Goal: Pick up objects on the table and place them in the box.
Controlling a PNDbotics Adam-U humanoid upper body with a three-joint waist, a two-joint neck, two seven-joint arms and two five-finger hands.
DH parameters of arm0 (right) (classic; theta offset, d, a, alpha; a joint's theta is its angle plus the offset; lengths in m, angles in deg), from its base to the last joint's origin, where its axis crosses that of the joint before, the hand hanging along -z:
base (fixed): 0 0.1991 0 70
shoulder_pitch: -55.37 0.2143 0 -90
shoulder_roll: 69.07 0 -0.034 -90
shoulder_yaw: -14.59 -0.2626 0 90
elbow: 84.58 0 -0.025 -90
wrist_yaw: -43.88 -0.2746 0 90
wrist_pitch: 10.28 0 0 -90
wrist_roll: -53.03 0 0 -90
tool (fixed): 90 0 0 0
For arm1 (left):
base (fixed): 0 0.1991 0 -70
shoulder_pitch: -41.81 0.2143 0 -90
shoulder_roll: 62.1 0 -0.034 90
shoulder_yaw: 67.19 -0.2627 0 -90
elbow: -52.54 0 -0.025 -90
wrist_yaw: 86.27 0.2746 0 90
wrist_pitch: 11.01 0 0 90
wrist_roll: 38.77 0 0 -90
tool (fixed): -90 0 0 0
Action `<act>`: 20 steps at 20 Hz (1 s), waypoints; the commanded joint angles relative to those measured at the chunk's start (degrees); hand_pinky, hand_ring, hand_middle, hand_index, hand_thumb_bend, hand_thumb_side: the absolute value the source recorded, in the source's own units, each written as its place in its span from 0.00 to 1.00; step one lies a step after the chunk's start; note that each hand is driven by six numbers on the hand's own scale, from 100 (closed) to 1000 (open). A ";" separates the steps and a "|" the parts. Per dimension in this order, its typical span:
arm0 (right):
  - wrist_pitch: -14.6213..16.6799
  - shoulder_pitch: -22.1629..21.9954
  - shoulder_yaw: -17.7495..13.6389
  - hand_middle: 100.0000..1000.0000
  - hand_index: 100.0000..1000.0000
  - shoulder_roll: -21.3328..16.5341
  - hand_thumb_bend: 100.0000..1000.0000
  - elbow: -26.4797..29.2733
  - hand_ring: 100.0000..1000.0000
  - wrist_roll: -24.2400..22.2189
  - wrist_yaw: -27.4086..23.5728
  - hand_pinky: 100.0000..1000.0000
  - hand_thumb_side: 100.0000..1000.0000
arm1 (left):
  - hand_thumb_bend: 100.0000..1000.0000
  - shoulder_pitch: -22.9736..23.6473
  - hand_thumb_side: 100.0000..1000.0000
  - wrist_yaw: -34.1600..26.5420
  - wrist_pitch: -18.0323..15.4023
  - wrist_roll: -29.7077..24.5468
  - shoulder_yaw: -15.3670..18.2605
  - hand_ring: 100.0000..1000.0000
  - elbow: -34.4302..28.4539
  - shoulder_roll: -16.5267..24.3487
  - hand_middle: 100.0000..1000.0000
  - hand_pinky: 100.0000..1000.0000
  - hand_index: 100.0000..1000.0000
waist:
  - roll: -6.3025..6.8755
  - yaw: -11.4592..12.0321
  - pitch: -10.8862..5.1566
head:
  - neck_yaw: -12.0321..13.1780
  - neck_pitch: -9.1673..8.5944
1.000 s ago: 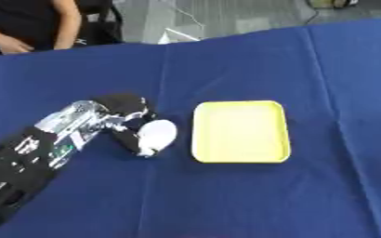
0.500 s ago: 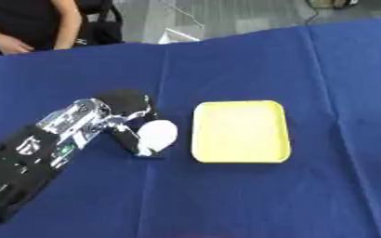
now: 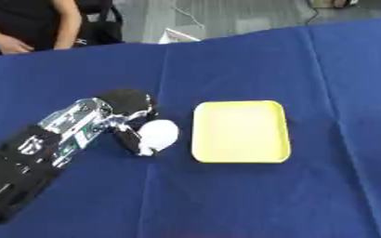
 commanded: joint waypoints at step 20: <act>0.06 0.26 -0.28 0.84 0.95 -0.96 0.33 0.69 0.68 0.03 -0.18 0.64 0.74 | 0.28 -0.59 0.36 -6.08 4.10 -0.52 0.77 0.63 0.39 1.05 0.47 0.84 0.59 | -0.51 0.01 -0.67 | 0.54 -0.77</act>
